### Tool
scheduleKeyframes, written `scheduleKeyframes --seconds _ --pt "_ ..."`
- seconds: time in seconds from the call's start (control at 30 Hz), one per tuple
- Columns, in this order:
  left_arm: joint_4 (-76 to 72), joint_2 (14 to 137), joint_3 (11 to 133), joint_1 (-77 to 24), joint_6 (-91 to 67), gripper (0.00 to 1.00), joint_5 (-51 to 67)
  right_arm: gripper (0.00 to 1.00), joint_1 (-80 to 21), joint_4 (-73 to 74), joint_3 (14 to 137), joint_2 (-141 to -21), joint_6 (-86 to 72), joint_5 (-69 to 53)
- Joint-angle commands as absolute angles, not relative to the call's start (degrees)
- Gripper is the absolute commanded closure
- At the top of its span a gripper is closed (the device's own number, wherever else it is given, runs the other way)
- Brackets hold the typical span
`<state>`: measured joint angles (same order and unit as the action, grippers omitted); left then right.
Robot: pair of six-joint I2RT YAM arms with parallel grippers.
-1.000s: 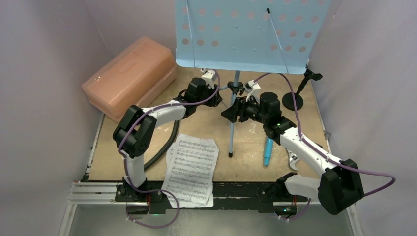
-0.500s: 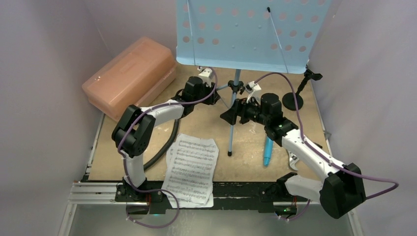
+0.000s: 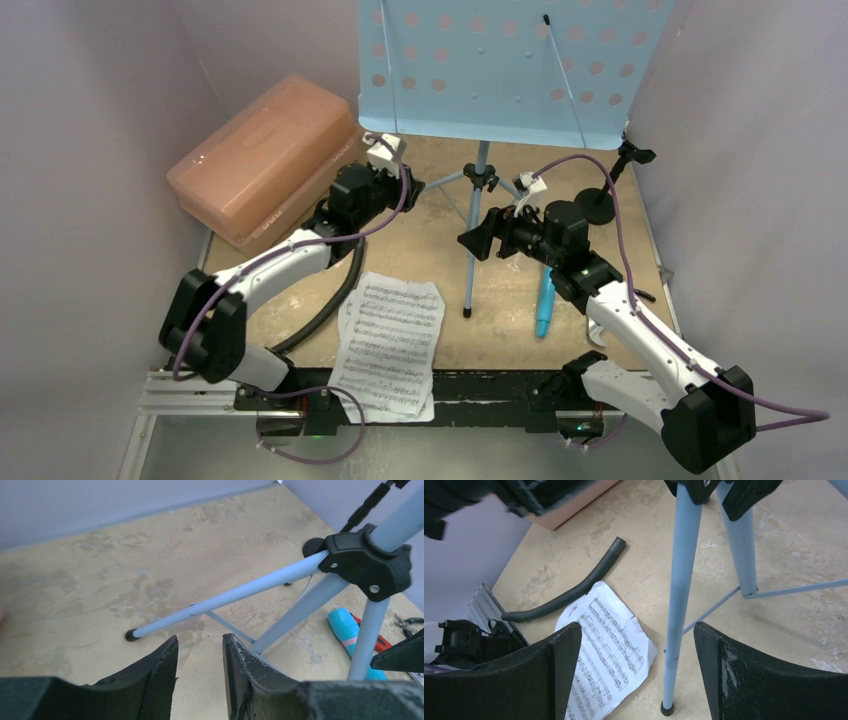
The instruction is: Set up the instrument practice props
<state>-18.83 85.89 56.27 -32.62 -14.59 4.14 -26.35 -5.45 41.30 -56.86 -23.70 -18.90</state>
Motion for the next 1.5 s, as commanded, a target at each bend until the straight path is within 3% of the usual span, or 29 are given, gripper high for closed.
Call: scheduleKeyframes --seconds 0.0,0.23,0.5,0.63,0.9,1.13,1.47 --pt "-15.75 76.73 52.36 -32.17 -8.34 0.62 -4.05 0.15 -26.74 -5.66 39.87 -54.79 -22.11 -17.56" --pt "-5.97 62.1 46.04 -32.23 -2.6 0.57 -11.77 0.14 -26.74 -7.38 39.15 -54.13 -22.01 -17.99" --pt "10.0 50.32 43.46 -32.21 -10.34 0.51 -17.48 0.14 -26.72 -7.98 38.68 -54.31 -21.73 -19.32" --pt "22.48 48.28 44.62 -32.18 -24.2 0.24 -22.58 0.14 -26.72 -8.21 38.59 -54.4 -21.62 -19.84" --pt "34.26 49.0 42.3 -32.18 -38.57 0.21 -16.63 0.14 -26.72 -8.02 38.04 -53.89 -21.45 -19.9" --pt "31.43 49.02 37.06 -32.24 -43.29 0.22 -3.75 0.14 -26.72 -7.64 37.01 -52.86 -23.36 -18.44" --pt "35.03 52.94 33.6 -32.25 -49.3 0.22 2.15 0.14 -26.72 -7.16 36.47 -52.71 -23.65 -17.29"
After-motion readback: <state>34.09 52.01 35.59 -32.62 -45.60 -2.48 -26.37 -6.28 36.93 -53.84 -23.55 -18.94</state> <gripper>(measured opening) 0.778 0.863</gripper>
